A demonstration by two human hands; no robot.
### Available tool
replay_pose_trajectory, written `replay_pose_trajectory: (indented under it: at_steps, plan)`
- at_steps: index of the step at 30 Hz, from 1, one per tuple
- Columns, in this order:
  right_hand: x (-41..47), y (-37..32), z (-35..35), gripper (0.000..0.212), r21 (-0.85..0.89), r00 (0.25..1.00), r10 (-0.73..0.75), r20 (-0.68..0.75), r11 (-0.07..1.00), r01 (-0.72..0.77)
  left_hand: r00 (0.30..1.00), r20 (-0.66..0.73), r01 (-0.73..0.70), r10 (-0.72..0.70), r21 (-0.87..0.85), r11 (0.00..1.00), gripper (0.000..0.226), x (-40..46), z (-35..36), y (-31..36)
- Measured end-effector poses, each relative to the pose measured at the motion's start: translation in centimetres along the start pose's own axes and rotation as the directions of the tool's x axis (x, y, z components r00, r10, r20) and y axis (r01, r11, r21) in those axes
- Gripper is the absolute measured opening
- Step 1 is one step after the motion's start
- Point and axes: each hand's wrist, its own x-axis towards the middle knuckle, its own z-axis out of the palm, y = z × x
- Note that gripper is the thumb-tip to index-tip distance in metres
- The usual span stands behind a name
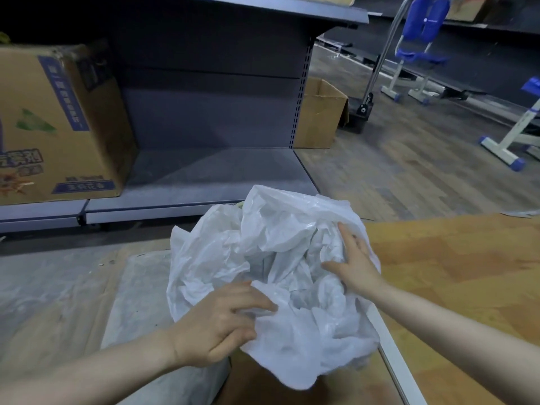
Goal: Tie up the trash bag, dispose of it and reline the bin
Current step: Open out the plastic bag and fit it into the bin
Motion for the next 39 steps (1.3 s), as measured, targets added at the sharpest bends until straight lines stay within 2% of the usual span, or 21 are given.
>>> replay_pose_trajectory:
  at_steps: [3, 7, 9, 11, 14, 16, 17, 18, 20, 21, 22, 23, 25, 27, 29, 32, 33, 34, 36, 38, 39]
  plan:
    - [1.3, -0.5, -0.1, 0.104, -0.049, 0.99, -0.133, 0.054, 0.99, 0.135, 0.995, 0.076, -0.082, 0.067, 0.207, 0.975, 0.043, 0.0, 0.4, -0.9]
    - [4.0, -2.0, -0.5, 0.098, -0.18, 0.974, -0.218, -0.066, 0.962, 0.203, 0.948, 0.29, -0.265, 0.133, 0.487, 0.832, 0.029, -0.7, -0.3, -2.9]
    - [5.3, -2.6, -0.5, 0.101, -0.183, 0.974, -0.223, -0.038, 0.96, 0.213, 0.928, 0.347, -0.291, 0.136, 0.447, 0.846, 0.024, -0.9, -1.2, -3.4]
    - [6.2, -3.1, -0.1, 0.106, -0.242, 0.977, -0.19, 0.096, 0.948, 0.208, 0.906, 0.393, -0.3, 0.156, 0.335, 0.893, 0.034, -0.8, -2.1, -3.4]
    - [7.0, -3.2, 0.3, 0.104, -0.382, 0.977, -0.1, 0.187, 0.909, 0.166, 0.985, 0.166, -0.087, 0.044, 0.26, 0.962, 0.053, 0.8, -3.5, -2.9]
    - [7.0, -3.5, 0.2, 0.099, -0.425, 0.981, -0.08, 0.179, 0.893, 0.151, 0.987, -0.07, 0.159, -0.143, 0.376, 0.913, 0.05, 3.2, -4.6, -3.5]
    - [6.9, -3.7, 0.2, 0.096, -0.445, 0.982, -0.077, 0.174, 0.883, 0.148, 0.944, -0.191, 0.327, -0.268, 0.445, 0.834, 0.051, 4.6, -5.2, -4.1]
    - [6.8, -3.8, 0.2, 0.094, -0.461, 0.983, -0.075, 0.169, 0.875, 0.146, 0.857, -0.265, 0.514, -0.442, 0.489, 0.705, 0.054, 5.9, -5.9, -5.0]
    - [6.8, -3.8, 0.3, 0.09, -0.474, 0.985, -0.069, 0.156, 0.87, 0.136, 0.525, -0.243, 0.803, -0.815, 0.459, 0.38, 0.055, 7.4, -7.1, -7.2]
    - [6.7, -3.8, 0.4, 0.089, -0.48, 0.986, -0.071, 0.15, 0.867, 0.135, 0.378, -0.205, 0.88, -0.903, 0.381, 0.283, 0.043, 7.3, -7.4, -8.4]
    - [6.7, -3.7, 0.5, 0.088, -0.486, 0.987, -0.073, 0.143, 0.863, 0.134, 0.317, -0.169, 0.925, -0.933, 0.273, 0.265, 0.028, 7.1, -7.5, -9.2]
    - [6.6, -3.5, 0.5, 0.088, -0.494, 0.988, -0.076, 0.133, 0.859, 0.133, 0.331, -0.194, 0.937, -0.924, 0.181, 0.297, 0.025, 6.4, -7.4, -10.0]
    - [6.5, -3.1, 0.7, 0.088, -0.505, 0.991, -0.074, 0.113, 0.855, 0.121, 0.396, -0.366, 0.918, -0.842, 0.164, 0.36, 0.03, 5.4, -7.3, -10.3]
    - [6.4, -2.7, 0.9, 0.089, -0.5, 0.993, -0.068, 0.099, 0.859, 0.109, 0.406, -0.529, 0.913, -0.745, 0.209, 0.35, 0.031, 4.9, -7.5, -10.0]
    - [6.3, -2.5, 0.9, 0.091, -0.497, 0.993, -0.064, 0.098, 0.862, 0.104, 0.458, -0.595, 0.889, -0.66, 0.326, 0.322, 0.031, 4.2, -8.0, -10.0]
    - [6.3, -2.1, 1.0, 0.093, -0.516, 0.992, -0.075, 0.103, 0.848, 0.118, 0.657, -0.478, 0.718, -0.584, 0.632, 0.291, 0.035, 2.8, -8.6, -10.1]
    - [6.3, -2.1, 1.0, 0.092, -0.523, 0.992, -0.08, 0.1, 0.843, 0.121, 0.692, -0.39, 0.633, -0.608, 0.733, 0.25, 0.03, 2.5, -8.5, -10.2]
    - [6.3, -2.0, 1.0, 0.092, -0.532, 0.992, -0.089, 0.094, 0.837, 0.126, 0.686, -0.29, 0.538, -0.667, 0.819, 0.197, 0.022, 2.3, -8.5, -10.1]
    - [6.1, -2.2, 0.9, 0.091, -0.566, 0.99, -0.107, 0.092, 0.812, 0.141, 0.53, -0.159, 0.404, -0.833, 0.911, 0.083, 0.018, 2.3, -8.4, -10.0]
    - [5.6, -2.5, 0.6, 0.09, -0.63, 0.99, -0.105, 0.095, 0.763, 0.141, 0.416, -0.183, 0.384, -0.891, 0.923, -0.01, 0.02, 2.1, -9.3, -10.1]
    - [5.4, -2.6, 0.5, 0.089, -0.674, 0.99, -0.107, 0.092, 0.725, 0.141, 0.353, -0.217, 0.442, -0.91, 0.896, -0.042, 0.018, 1.8, -9.9, -10.3]
